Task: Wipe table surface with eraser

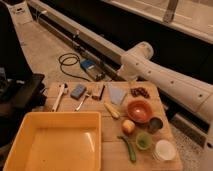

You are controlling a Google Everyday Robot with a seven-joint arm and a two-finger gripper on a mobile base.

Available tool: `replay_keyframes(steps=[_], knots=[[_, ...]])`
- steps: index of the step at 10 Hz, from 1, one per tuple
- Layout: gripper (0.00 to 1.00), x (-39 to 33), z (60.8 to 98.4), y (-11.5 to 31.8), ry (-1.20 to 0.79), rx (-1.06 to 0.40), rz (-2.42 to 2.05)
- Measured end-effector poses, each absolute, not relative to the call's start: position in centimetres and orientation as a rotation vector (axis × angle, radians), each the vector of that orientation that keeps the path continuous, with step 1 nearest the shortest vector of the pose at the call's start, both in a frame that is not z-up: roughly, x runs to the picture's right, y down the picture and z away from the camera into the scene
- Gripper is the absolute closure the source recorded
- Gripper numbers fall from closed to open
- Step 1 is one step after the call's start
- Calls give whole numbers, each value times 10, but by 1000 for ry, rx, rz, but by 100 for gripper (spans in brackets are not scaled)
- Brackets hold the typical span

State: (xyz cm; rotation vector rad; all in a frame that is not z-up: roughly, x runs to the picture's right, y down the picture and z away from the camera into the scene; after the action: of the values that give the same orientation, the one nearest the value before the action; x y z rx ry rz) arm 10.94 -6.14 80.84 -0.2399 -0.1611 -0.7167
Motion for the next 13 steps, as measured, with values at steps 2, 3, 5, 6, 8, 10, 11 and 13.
replay_keyframes(steps=[2, 3, 5, 6, 8, 10, 11, 13], knots=[[35, 110, 810, -63, -163, -241, -714], [35, 109, 810, -63, -164, -242, -714], [35, 107, 810, -64, -165, -241, -720], [35, 109, 809, -66, -149, -236, -743], [35, 98, 813, -87, -124, -214, -845], [35, 81, 832, -103, -128, -213, -920], [35, 73, 838, -104, -141, -217, -937], [35, 55, 861, -93, -186, -240, -969]])
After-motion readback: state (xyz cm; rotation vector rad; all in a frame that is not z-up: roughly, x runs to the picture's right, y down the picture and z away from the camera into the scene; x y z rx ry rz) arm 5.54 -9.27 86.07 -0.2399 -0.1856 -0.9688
